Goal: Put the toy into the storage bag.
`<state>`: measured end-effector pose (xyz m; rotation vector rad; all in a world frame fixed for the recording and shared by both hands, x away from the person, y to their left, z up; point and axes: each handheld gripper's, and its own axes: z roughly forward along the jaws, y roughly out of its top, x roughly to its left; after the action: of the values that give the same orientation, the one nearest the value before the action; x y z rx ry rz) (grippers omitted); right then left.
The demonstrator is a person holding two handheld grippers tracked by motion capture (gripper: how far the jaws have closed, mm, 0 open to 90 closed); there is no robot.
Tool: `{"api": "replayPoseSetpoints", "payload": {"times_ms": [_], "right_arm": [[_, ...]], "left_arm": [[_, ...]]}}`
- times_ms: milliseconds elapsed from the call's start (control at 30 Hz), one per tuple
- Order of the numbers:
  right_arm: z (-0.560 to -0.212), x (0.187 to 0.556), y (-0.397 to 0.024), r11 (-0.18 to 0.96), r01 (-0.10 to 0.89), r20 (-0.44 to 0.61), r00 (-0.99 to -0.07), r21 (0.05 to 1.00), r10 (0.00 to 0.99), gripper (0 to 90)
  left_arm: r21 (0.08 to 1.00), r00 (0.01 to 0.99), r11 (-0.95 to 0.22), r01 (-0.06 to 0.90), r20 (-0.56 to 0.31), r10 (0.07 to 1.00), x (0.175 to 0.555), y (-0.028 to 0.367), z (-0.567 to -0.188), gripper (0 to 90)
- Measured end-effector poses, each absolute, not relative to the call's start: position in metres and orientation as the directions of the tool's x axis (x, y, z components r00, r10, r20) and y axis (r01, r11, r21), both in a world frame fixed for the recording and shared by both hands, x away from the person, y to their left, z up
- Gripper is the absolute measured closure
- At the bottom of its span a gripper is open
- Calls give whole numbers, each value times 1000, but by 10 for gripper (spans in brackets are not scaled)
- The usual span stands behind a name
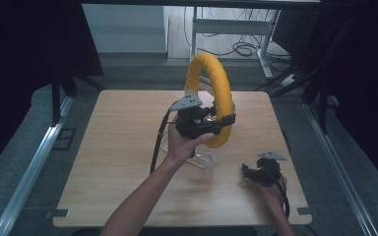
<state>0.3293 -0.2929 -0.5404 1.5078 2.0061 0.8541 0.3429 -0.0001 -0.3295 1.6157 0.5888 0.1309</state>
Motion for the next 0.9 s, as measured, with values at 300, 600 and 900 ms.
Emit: {"api": "replayPoseSetpoints", "payload": {"times_ms": [300, 600, 900], "right_arm": [[-540, 329, -293, 195, 659, -11, -272, 726, 962, 168], [-540, 329, -293, 196, 659, -11, -273, 726, 962, 168], [-540, 329, -293, 196, 659, -11, -273, 726, 962, 168]], "left_arm": [[951, 854, -37, 307, -258, 452, 349, -1, -342, 472], [941, 838, -38, 335, -279, 469, 354, 0, -354, 473], [934, 826, -43, 354, -291, 483, 356, 2, -364, 473]]}}
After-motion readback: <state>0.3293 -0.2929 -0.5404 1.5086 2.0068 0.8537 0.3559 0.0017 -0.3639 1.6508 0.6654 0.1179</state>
